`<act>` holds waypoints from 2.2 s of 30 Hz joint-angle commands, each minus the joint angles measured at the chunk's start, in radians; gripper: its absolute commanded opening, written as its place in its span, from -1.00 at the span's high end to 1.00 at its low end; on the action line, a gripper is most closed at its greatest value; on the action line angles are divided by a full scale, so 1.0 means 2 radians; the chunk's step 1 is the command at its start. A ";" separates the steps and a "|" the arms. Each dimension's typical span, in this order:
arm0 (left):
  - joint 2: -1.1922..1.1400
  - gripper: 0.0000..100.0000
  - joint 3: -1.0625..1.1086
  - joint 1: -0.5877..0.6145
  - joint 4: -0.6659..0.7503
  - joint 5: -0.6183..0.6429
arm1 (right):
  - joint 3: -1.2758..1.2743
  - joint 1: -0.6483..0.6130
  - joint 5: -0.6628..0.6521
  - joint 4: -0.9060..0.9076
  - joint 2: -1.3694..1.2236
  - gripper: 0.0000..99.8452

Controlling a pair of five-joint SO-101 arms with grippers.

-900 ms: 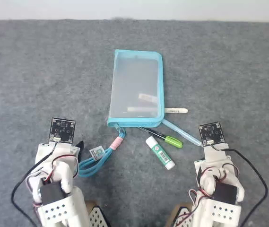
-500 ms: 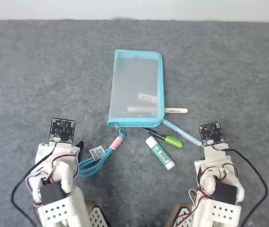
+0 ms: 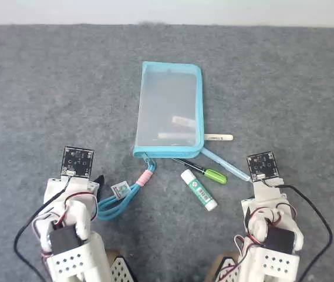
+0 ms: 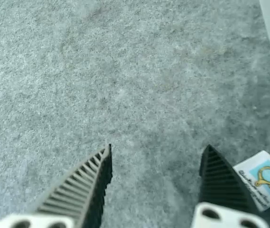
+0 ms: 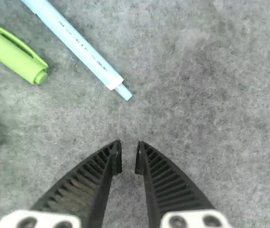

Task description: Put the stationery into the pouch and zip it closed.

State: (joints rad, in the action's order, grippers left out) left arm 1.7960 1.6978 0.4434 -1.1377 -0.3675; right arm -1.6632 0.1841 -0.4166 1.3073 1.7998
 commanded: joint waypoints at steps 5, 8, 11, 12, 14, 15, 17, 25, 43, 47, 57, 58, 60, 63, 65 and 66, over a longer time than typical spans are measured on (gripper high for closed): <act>0.010 0.43 -0.007 0.000 -0.003 -0.003 | -0.011 0.003 -0.007 0.005 0.009 0.88; 0.010 0.43 -0.007 0.000 -0.003 -0.003 | -0.011 0.003 -0.007 0.005 0.009 0.88; 0.010 0.43 -0.007 0.000 -0.003 -0.003 | -0.011 0.003 -0.007 0.005 0.009 0.88; 0.010 0.43 -0.007 0.000 -0.003 -0.003 | -0.011 0.003 -0.007 0.005 0.009 0.88; 0.010 0.43 -0.007 0.000 -0.003 -0.003 | -0.011 0.003 -0.007 0.005 0.009 0.88; 0.010 0.43 -0.007 0.000 -0.003 -0.003 | -0.011 0.003 -0.007 0.005 0.009 0.88; 0.010 0.43 -0.007 0.000 -0.003 -0.003 | -0.011 0.003 -0.007 0.005 0.009 0.88; 0.011 0.43 -0.007 0.000 -0.012 -0.003 | -0.011 0.000 -0.005 0.003 0.009 0.88; 0.010 0.43 -0.007 0.066 -0.021 -0.004 | 0.062 -0.105 -0.018 -0.155 0.008 0.88; 0.010 0.43 -0.007 0.066 -0.021 -0.004 | 0.147 -0.130 0.004 -0.124 -0.014 0.88; 0.010 0.43 -0.007 0.066 -0.021 -0.004 | 0.387 -0.353 0.148 -0.103 -0.369 0.87; 0.010 0.43 -0.007 0.066 -0.021 -0.004 | 0.408 -0.370 0.162 -0.103 -0.405 0.87; 0.010 0.43 -0.007 0.066 -0.021 -0.004 | 0.443 -0.399 0.189 -0.104 -0.475 0.87; 0.010 0.43 -0.007 0.066 -0.021 -0.004 | 0.483 -0.432 0.250 -0.118 -0.565 0.87; 0.010 0.43 -0.007 0.066 -0.021 -0.004 | 0.499 -0.448 0.298 -0.151 -0.617 0.87; 0.010 0.43 -0.007 0.066 -0.021 -0.004 | 0.506 -0.455 0.319 -0.173 -0.642 0.87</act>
State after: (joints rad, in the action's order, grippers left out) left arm 1.7960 1.6978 0.5708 -1.1745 -0.3675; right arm -0.7442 -0.6797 0.1005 1.0541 0.6490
